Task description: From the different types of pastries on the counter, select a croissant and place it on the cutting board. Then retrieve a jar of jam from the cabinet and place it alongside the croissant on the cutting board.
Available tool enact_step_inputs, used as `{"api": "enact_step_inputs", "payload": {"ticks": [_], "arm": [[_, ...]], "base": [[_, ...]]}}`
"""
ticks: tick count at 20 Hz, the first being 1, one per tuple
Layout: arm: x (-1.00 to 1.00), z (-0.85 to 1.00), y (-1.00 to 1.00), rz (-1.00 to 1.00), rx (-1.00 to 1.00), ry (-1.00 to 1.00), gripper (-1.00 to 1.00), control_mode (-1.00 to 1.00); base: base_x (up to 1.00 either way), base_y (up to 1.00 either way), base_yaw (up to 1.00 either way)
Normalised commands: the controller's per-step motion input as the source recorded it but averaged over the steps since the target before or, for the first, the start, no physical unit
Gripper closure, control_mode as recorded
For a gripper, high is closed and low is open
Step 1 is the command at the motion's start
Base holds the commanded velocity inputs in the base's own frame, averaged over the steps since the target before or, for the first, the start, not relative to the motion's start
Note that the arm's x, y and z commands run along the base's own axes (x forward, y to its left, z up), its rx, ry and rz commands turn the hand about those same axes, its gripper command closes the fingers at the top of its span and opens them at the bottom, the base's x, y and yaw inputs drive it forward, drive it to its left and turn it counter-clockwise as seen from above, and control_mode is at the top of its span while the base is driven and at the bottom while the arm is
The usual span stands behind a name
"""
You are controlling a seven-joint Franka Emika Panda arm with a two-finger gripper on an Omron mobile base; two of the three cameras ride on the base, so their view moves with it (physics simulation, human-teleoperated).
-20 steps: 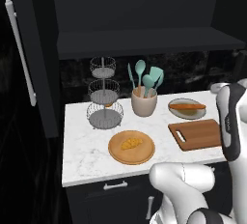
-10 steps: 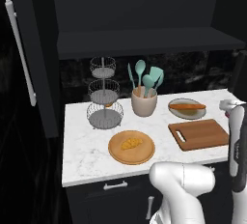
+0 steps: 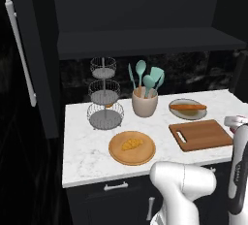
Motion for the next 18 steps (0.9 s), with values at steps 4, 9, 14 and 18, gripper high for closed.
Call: {"api": "enact_step_inputs", "payload": {"ticks": [4,9,14,18], "arm": [[0.29,0.0,0.0,0.0,0.0,0.02,1.0,-1.0],[0.0,-0.08,-0.13,0.0,0.0,0.03,1.0,-1.0],[-0.09,-0.18,-0.11,0.0,0.0,0.02,1.0,-1.0],[0.02,-0.18,0.06,0.0,0.0,0.03,1.0,-1.0]], "base": [[0.0,0.0,0.0],[0.0,0.0,0.0],[0.0,0.0,0.0],[0.0,0.0,0.0]]}}
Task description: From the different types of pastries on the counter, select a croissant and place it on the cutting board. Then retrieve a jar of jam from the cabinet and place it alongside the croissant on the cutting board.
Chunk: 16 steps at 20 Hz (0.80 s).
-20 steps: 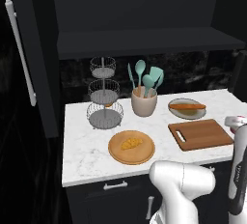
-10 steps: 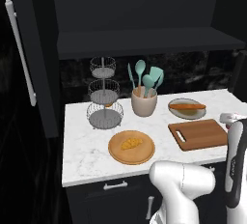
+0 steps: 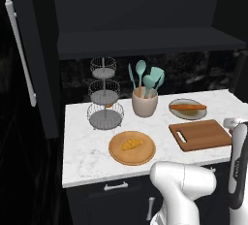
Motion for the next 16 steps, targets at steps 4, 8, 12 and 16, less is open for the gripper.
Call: {"api": "enact_step_inputs", "payload": {"ticks": [4,8,12,16], "arm": [[0.07,-0.4,0.08,0.0,-0.07,0.09,1.0,-1.0],[0.0,0.0,0.0,0.0,0.03,0.0,1.0,-1.0],[0.14,0.0,0.0,0.0,0.0,0.0,1.0,-1.0],[0.17,0.0,0.0,0.0,0.0,0.0,1.0,-1.0]], "base": [[0.0,0.0,0.0],[0.0,0.0,0.0],[0.0,0.0,0.0],[0.0,0.0,0.0]]}}
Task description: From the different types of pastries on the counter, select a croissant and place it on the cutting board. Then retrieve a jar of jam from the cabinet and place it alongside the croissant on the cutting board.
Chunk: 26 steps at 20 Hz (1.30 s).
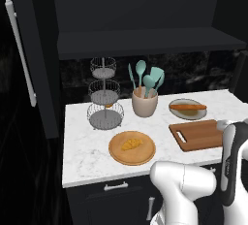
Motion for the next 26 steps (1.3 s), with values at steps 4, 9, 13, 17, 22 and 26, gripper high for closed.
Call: {"api": "enact_step_inputs", "payload": {"ticks": [4,9,13,17,22,26], "arm": [[0.0,0.0,0.0,0.0,0.0,0.0,1.0,-1.0],[0.49,0.0,-0.21,0.0,0.0,0.09,1.0,-1.0],[0.33,0.0,-0.18,0.0,0.0,0.09,1.0,-1.0],[0.0,0.0,-0.01,0.0,0.0,0.0,1.0,-1.0],[0.0,-0.11,-0.04,0.0,0.0,0.0,1.0,-1.0],[0.0,-0.4,0.0,0.0,-0.01,0.01,1.0,-1.0]], "base": [[0.0,0.0,0.0],[0.0,0.0,0.0],[0.0,0.0,0.0],[0.0,0.0,0.0],[0.0,0.0,0.0],[0.0,0.0,0.0]]}}
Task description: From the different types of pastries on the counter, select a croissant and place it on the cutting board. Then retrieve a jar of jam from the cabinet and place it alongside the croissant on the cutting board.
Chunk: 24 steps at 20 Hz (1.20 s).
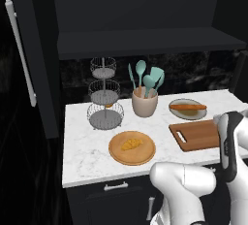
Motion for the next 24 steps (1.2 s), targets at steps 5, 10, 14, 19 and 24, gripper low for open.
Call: {"api": "enact_step_inputs", "payload": {"ticks": [5,10,14,19,24], "arm": [[0.05,-0.22,0.0,0.0,-0.01,0.0,1.0,-1.0],[0.2,-0.02,-0.01,0.0,0.0,0.0,1.0,-1.0],[0.0,0.0,0.0,0.0,0.0,0.0,1.0,-1.0],[0.35,-0.21,-0.49,0.05,0.0,0.08,1.0,-1.0],[0.19,-0.15,-0.14,0.02,0.0,0.03,1.0,-1.0]], "base": [[0.0,0.0,0.0],[0.0,0.0,0.0],[0.0,0.0,0.0],[0.0,0.0,0.0],[0.0,0.0,0.0]]}}
